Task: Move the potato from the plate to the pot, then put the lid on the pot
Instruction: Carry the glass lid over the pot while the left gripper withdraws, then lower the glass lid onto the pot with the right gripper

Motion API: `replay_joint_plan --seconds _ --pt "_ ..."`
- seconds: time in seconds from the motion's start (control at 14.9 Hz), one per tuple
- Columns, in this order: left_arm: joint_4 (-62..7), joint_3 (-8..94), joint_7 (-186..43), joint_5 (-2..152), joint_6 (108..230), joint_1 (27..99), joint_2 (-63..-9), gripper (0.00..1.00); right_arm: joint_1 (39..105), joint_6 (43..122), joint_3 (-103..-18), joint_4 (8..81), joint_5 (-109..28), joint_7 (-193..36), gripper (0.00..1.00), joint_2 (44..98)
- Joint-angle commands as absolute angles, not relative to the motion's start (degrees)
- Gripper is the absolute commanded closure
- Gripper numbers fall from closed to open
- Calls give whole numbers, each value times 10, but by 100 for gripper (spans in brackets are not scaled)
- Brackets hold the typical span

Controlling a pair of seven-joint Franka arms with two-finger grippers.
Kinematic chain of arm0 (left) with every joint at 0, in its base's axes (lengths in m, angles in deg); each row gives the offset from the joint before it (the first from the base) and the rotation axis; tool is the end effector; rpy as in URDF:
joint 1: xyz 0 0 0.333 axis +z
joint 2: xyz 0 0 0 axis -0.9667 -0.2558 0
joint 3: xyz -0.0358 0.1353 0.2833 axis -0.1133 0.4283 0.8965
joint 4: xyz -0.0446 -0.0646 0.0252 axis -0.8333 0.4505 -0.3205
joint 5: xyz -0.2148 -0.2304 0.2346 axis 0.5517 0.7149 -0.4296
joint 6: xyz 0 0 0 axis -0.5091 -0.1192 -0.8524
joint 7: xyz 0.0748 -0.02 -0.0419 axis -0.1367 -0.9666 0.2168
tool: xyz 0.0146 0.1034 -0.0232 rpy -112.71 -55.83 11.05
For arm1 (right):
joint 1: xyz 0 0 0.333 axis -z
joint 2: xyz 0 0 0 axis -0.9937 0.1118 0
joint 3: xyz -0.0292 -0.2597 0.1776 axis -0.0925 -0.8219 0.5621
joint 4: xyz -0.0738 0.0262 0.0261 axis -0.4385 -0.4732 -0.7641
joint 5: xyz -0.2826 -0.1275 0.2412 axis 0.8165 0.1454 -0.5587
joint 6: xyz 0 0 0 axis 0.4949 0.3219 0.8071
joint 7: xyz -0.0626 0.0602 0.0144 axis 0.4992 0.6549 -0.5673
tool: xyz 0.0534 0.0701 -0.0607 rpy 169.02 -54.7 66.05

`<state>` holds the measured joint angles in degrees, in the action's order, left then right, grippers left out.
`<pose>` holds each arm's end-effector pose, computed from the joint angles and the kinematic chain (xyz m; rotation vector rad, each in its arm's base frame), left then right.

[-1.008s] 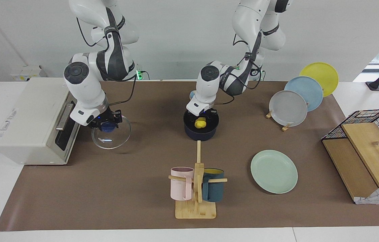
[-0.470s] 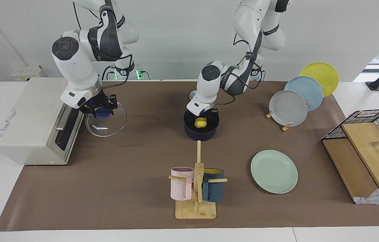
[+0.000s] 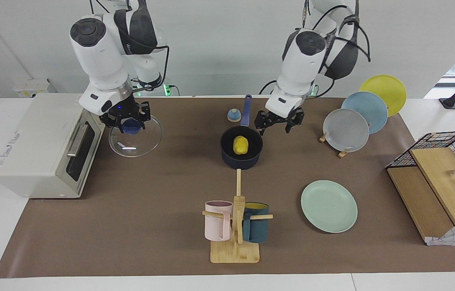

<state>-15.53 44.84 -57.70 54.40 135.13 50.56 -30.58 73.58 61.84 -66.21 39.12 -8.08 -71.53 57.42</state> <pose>0.5286 -0.2658 0.5426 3.0483 0.1145 0.0085 0.5552 0.1080 0.5481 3.0921 0.3292 -0.0872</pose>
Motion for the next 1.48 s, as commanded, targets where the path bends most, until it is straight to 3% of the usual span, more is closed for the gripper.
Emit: replay_joint_plan --seconds 0.0,0.27,0.54,0.67,1.01,1.41 --pt "-155 449 -691 556 1299 591 -265 0 692 610 -659 358 -86 -641 100 589" --pt "-153 449 -792 549 1255 671 -249 0 605 623 -659 345 -87 -529 100 604" --pt "-73 449 -792 505 1174 671 -266 0 498 698 -658 268 -88 -387 100 711" --pt "-51 453 -792 505 1151 669 -273 0 462 737 -659 270 -97 -351 100 726" --pt "-125 453 -797 505 1183 666 -242 0 429 782 -659 291 -94 -326 100 751" --pt "-118 453 -796 506 1187 667 -244 0 448 810 -659 362 -96 -329 100 729"
